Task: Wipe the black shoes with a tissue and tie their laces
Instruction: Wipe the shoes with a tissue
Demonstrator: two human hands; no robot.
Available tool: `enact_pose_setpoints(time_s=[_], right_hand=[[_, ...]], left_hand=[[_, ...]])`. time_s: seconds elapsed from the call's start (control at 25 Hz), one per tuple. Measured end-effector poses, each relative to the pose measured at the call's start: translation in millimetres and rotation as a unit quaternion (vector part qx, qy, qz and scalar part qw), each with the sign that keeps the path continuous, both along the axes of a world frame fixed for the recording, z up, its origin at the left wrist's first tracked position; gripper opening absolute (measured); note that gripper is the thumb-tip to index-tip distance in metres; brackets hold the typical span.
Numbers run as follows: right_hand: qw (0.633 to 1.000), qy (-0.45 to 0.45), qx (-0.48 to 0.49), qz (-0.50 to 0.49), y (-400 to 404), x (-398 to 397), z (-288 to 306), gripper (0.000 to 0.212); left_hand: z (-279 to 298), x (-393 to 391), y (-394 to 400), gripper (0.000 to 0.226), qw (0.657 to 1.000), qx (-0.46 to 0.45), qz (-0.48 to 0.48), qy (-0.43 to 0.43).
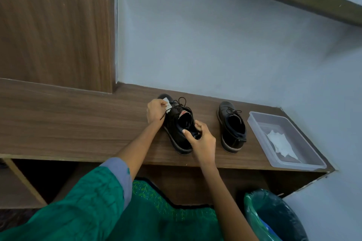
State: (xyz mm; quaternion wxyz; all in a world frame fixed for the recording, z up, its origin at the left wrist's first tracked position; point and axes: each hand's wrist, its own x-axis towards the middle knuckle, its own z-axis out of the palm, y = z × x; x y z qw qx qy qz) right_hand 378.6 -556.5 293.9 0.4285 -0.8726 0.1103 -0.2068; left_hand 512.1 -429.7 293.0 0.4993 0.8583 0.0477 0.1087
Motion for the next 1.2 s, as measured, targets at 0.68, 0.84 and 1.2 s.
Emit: enact_pose_setpoints(time_s=[0.68,0.84,1.2], right_hand=[[0.999,0.05,-0.002,-0.005,10,-7,9,0.053],[0.997,0.044,-0.055,0.023,9,-15,22,0.05],[0.99,0.005,-0.08,0.115,17,-14,50,0.03]], left_hand=[[-22,-100,-2,0.022,0.943,-0.285,0.056,0.164],[-20,-128,-1,0.024,0.932,-0.341,0.025,0.121],[30,-126,12,0.025,0.937,-0.291,-0.188,0.051]])
